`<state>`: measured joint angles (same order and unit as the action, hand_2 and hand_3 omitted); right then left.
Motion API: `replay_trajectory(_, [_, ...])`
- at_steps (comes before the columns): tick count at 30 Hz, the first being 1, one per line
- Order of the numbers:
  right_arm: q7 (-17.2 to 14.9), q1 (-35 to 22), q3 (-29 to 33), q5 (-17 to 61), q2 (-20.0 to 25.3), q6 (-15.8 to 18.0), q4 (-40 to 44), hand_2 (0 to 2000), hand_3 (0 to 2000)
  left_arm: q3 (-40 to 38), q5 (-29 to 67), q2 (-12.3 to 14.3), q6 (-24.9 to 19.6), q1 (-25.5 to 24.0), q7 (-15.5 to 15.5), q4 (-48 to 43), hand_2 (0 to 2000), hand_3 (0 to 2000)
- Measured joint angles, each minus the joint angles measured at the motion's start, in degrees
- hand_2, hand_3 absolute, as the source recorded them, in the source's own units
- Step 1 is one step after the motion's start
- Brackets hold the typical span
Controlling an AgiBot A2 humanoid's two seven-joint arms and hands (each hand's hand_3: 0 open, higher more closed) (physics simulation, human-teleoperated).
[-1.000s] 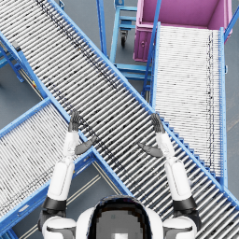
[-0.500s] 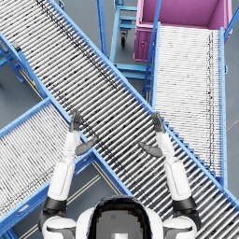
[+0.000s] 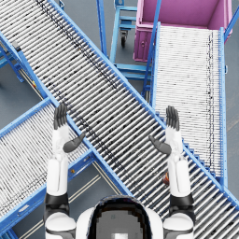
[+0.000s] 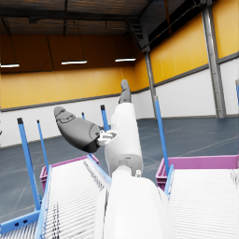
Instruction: Pick up the oil and place it on the left assembly line, put the cola on the right, and keep Sprite still
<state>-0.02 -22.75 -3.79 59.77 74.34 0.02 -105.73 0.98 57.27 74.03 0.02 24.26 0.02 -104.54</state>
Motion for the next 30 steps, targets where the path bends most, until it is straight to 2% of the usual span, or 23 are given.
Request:
replay_trajectory(1, [0.0,-0.3,0.7,2.5,0.2,0.0,-0.1,0,0,-0.8,0.0,0.1,0.0,0.4,0.0,-0.1,0,0])
replay_trajectory(7, [0.0,-1.5,3.2,17.9,0.9,0.0,-0.9,0,0,-4.2,15.2,0.6,0.0,2.3,0.0,-0.7,0,0])
replay_trajectory(10, [0.0,-2.3,4.1,22.0,1.2,0.0,-0.8,0,0,-5.1,19.3,0.7,0.0,3.5,0.0,-0.9,0,0])
replay_trajectory(19, [0.0,-4.4,7.4,24.2,1.8,0.0,0.7,0,0,-6.8,21.6,0.9,0.0,6.5,0.0,-0.6,0,0])
replay_trajectory(30, [0.0,-3.4,9.5,24.3,2.4,0.0,0.9,0,0,-7.0,21.7,1.6,0.0,5.6,0.0,-1.1,0,0])
